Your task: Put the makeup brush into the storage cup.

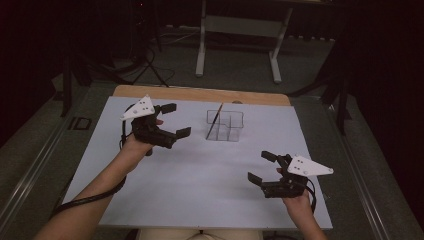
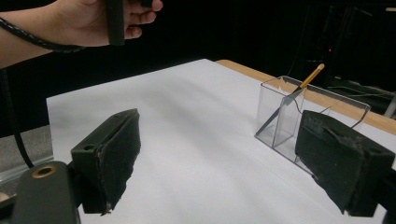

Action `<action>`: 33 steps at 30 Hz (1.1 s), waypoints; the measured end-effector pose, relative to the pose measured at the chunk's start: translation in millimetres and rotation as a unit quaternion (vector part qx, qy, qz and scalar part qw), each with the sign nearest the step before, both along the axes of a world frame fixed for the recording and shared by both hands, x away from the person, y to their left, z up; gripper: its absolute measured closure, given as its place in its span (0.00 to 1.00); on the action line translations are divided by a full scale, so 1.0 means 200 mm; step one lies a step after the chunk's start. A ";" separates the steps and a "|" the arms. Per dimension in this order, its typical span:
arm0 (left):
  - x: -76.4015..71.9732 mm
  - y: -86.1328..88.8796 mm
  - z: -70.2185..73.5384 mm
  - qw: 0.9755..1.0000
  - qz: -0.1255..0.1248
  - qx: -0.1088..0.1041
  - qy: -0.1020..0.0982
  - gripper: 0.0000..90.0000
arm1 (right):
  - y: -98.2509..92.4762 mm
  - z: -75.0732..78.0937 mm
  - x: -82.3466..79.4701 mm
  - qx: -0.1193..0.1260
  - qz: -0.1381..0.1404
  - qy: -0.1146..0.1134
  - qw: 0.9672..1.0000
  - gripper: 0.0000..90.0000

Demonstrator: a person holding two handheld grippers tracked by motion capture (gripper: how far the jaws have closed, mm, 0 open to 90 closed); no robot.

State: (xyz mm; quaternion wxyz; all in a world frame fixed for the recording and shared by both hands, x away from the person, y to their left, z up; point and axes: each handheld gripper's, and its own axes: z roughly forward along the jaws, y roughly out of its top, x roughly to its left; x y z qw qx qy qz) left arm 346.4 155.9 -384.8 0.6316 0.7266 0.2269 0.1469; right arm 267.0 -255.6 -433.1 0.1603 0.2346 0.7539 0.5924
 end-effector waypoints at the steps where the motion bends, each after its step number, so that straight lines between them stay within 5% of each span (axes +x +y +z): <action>1: 0.00 0.00 0.00 1.000 0.000 0.000 -0.001 0.02 | 0.00 0.00 0.00 0.000 -0.001 0.000 1.000 0.16; 22: -0.19 0.07 -0.05 1.000 -0.015 -0.010 -0.007 0.02 | 0.01 0.00 0.00 -0.002 0.003 0.002 1.000 0.16; 33: -0.28 0.11 -0.14 1.000 -0.018 0.011 -0.015 0.02 | 0.01 0.00 0.00 -0.004 0.003 0.000 1.000 0.16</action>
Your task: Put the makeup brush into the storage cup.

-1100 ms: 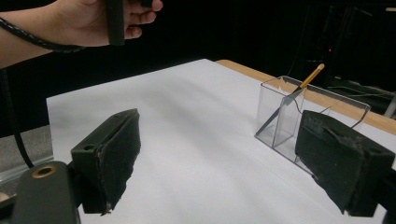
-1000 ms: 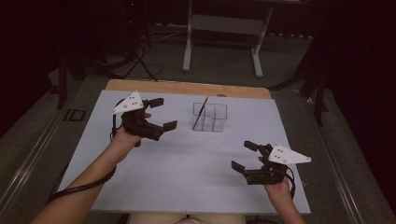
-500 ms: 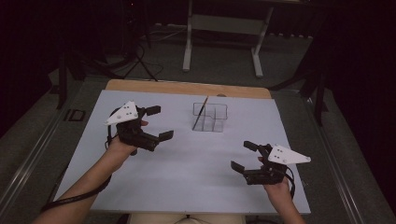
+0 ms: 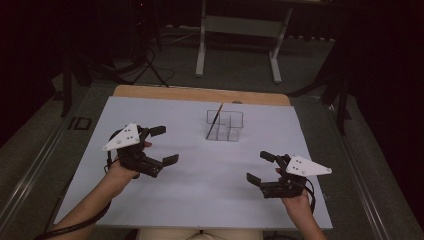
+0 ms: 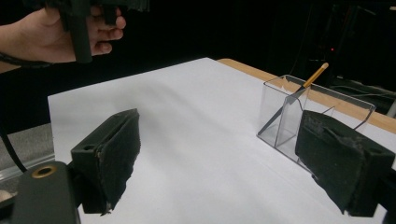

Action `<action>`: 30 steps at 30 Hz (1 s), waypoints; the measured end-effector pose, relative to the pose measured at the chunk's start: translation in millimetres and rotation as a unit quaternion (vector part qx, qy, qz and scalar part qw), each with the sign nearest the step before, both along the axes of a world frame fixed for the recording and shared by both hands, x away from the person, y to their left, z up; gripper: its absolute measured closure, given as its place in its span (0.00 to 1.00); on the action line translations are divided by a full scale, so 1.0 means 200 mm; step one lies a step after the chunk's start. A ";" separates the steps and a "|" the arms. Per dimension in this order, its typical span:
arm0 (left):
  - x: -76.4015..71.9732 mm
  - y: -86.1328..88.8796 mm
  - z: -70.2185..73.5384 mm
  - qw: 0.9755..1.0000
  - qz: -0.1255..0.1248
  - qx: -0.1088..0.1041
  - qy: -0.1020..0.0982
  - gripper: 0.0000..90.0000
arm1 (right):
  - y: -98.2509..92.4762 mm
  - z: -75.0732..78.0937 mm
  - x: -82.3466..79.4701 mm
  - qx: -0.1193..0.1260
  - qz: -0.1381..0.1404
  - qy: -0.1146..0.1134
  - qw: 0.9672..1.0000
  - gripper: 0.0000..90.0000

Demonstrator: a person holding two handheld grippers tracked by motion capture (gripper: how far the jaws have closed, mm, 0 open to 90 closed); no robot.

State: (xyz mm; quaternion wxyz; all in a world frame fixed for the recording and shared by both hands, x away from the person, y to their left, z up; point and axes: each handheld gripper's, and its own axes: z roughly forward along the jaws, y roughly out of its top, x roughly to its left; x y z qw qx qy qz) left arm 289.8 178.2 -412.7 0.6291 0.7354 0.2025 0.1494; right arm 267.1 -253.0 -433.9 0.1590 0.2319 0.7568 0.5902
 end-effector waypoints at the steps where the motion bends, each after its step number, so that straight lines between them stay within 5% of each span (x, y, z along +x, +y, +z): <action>1: -0.01 0.00 -0.01 1.000 0.001 0.000 0.002 0.02 | 0.00 0.00 0.00 0.000 0.000 0.000 1.000 0.16; 30: -0.17 0.10 -0.21 0.999 0.033 -0.001 0.028 0.02 | 0.00 0.00 0.00 -0.006 0.001 0.000 1.000 0.15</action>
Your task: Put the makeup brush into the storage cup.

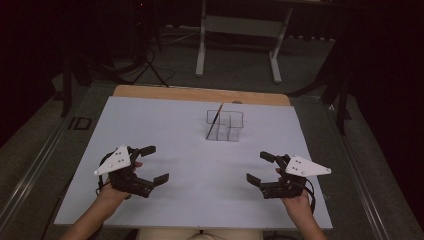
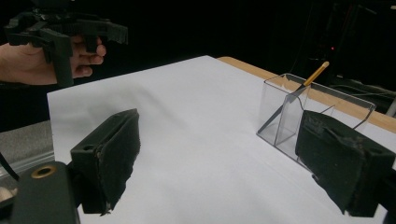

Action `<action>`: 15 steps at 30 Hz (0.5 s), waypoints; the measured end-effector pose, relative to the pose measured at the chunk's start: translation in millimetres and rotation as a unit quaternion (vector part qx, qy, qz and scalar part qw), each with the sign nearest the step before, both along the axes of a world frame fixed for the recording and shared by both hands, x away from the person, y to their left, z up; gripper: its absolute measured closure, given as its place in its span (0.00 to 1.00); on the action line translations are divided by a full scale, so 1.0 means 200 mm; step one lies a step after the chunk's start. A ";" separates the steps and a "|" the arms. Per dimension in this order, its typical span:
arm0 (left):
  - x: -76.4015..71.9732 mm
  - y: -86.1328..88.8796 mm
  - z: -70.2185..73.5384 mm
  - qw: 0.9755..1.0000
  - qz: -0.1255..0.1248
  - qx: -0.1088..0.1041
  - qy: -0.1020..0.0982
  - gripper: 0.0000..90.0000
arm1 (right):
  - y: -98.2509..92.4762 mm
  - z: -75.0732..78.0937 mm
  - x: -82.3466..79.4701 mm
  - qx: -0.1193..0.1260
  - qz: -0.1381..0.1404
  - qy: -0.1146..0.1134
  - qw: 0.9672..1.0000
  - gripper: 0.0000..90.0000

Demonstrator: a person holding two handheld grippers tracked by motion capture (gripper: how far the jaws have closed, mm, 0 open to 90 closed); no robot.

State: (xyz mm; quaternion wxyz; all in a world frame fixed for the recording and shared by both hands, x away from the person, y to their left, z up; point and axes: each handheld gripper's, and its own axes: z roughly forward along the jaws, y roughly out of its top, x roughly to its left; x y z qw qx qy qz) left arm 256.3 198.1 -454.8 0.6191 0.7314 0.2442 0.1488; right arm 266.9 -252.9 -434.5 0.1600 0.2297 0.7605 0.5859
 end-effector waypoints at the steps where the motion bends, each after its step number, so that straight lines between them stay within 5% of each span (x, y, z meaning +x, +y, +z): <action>1: 0.00 0.01 0.00 1.000 0.001 0.002 -0.001 0.02 | 0.00 0.00 0.00 0.000 0.000 0.000 1.000 0.15; 15: -0.05 0.05 -0.11 1.000 0.019 0.017 0.011 0.02 | 0.00 -0.01 0.01 -0.005 0.000 0.003 1.000 0.15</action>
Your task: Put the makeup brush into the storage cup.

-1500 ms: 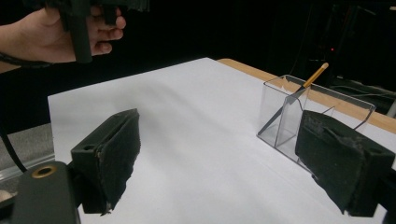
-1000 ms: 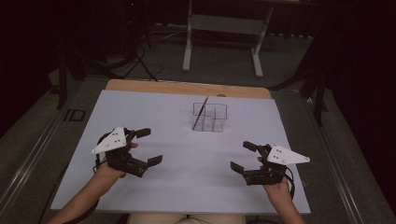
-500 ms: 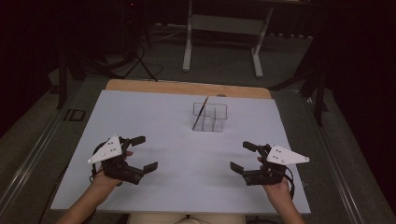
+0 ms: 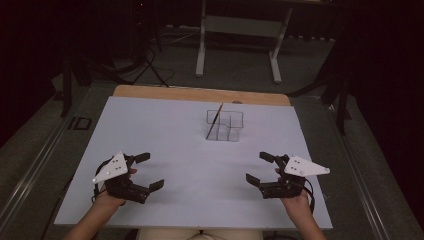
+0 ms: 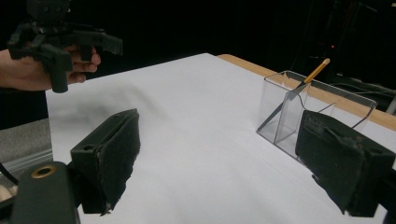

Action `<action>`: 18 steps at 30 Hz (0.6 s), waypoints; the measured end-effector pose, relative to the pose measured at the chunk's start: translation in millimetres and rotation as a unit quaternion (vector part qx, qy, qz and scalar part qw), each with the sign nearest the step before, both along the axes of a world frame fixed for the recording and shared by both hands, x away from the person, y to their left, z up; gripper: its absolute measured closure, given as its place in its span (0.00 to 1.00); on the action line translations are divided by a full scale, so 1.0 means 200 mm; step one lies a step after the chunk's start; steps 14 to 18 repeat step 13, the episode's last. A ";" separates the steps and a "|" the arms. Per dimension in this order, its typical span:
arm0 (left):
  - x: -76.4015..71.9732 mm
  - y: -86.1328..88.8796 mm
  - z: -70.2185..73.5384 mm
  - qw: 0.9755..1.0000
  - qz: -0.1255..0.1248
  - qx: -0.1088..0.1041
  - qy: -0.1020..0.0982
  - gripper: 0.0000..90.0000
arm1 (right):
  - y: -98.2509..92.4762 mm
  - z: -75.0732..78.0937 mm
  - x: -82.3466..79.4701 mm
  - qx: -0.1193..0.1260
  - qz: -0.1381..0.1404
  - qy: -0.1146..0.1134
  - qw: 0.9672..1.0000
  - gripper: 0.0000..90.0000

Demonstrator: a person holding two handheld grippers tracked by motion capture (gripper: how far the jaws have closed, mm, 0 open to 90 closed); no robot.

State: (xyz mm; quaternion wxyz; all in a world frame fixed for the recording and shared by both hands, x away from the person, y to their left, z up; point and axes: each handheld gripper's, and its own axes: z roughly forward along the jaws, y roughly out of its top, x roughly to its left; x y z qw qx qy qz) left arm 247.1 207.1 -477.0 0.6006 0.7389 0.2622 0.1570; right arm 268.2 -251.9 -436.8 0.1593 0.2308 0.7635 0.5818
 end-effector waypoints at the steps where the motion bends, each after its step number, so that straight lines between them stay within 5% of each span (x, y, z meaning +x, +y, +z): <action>1: 0.00 0.00 -0.01 1.000 0.000 0.000 -0.001 0.02 | 0.00 0.00 0.00 -0.001 0.000 0.001 1.000 0.16; 18: -0.02 -0.02 -0.05 1.000 0.003 0.003 -0.008 0.02 | -0.01 -0.03 0.01 -0.006 -0.001 0.005 1.000 0.16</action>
